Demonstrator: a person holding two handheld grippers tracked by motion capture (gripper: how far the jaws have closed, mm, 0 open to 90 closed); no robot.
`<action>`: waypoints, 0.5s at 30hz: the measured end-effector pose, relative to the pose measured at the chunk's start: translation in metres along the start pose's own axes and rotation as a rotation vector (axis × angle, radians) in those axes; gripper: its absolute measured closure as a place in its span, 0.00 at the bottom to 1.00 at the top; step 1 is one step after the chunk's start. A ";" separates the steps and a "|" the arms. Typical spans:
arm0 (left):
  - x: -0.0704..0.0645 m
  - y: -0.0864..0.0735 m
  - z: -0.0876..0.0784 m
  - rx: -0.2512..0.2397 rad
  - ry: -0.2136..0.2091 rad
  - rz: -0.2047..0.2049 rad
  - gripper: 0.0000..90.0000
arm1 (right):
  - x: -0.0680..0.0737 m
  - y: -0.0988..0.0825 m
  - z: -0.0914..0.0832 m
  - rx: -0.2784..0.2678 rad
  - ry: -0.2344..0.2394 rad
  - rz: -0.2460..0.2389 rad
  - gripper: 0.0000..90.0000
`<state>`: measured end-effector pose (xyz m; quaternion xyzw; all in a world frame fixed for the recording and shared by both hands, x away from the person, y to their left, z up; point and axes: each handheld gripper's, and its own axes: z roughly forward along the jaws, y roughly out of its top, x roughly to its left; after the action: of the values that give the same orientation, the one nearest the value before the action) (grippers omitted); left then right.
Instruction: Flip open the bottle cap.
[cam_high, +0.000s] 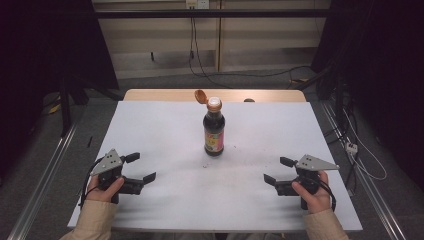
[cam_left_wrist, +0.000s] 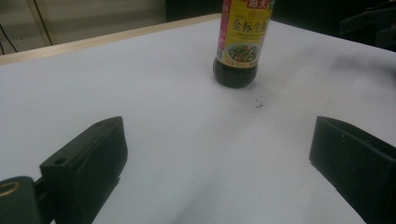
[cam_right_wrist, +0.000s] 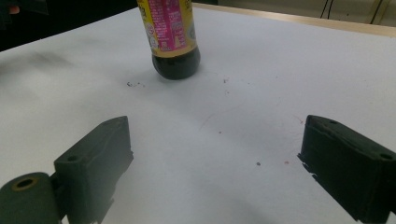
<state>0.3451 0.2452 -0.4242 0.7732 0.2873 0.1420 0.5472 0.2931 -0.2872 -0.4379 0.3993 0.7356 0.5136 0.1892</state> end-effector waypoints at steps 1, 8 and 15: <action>0.000 -0.001 0.000 0.001 0.000 0.001 0.04 | 0.000 0.000 0.000 0.001 -0.002 0.000 0.09; 0.002 -0.003 -0.005 0.008 0.006 -0.001 0.04 | -0.001 -0.001 -0.002 0.006 -0.007 -0.001 0.09; 0.004 -0.006 -0.007 0.015 0.013 0.005 0.04 | -0.004 -0.004 -0.007 0.014 -0.019 -0.001 0.09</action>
<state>0.3426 0.2543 -0.4272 0.7770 0.2899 0.1462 0.5394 0.2886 -0.2951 -0.4392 0.4050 0.7376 0.5045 0.1935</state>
